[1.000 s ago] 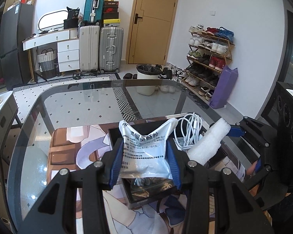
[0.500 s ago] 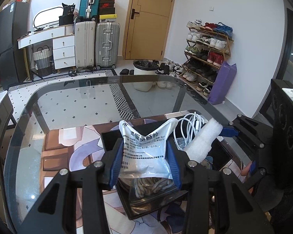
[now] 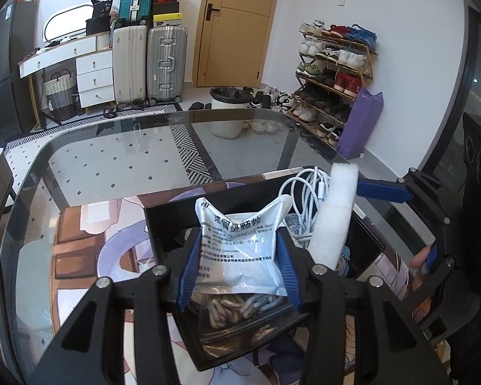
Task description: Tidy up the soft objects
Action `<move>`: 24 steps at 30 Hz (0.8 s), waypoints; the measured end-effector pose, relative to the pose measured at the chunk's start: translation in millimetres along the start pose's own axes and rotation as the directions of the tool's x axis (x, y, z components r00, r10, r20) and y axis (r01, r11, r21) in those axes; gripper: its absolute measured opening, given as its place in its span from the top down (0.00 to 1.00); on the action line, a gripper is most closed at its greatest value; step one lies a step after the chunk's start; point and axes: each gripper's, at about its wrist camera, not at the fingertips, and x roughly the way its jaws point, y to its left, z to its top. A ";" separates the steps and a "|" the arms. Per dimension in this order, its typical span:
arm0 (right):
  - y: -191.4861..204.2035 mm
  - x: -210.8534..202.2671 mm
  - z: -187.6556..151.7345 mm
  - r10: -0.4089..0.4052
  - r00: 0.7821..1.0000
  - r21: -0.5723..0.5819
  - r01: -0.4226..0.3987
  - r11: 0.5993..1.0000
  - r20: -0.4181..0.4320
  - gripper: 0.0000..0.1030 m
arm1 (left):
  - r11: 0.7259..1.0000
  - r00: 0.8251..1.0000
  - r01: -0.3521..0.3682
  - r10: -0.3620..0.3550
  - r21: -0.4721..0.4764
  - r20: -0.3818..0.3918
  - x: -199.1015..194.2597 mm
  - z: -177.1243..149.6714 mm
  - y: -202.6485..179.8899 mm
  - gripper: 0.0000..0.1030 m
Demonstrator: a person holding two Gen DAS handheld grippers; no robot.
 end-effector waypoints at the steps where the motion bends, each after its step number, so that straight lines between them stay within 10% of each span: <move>1: -1.8 -1.4 -1.0 -0.002 1.000 0.004 0.002 1.000 0.000 0.02 | 1.000 1.000 -0.004 0.004 0.009 0.000 -0.9 0.2 -2.3 0.54; 15: 14.3 -16.3 -2.3 0.013 0.999 -0.007 -0.013 1.000 0.029 0.02 | 1.000 0.998 -0.023 0.024 -0.020 0.056 -26.7 -2.3 1.2 0.38; 19: 13.5 -25.7 -7.9 0.004 0.999 0.013 -0.005 1.000 0.049 0.01 | 0.996 0.992 -0.080 0.082 -0.025 0.099 -40.6 -8.5 3.4 0.01; 24: 11.0 -37.1 -17.5 -0.006 0.996 0.062 0.001 0.998 0.091 0.01 | 0.994 0.982 -0.111 0.112 -0.015 0.155 -54.5 -19.7 3.7 0.00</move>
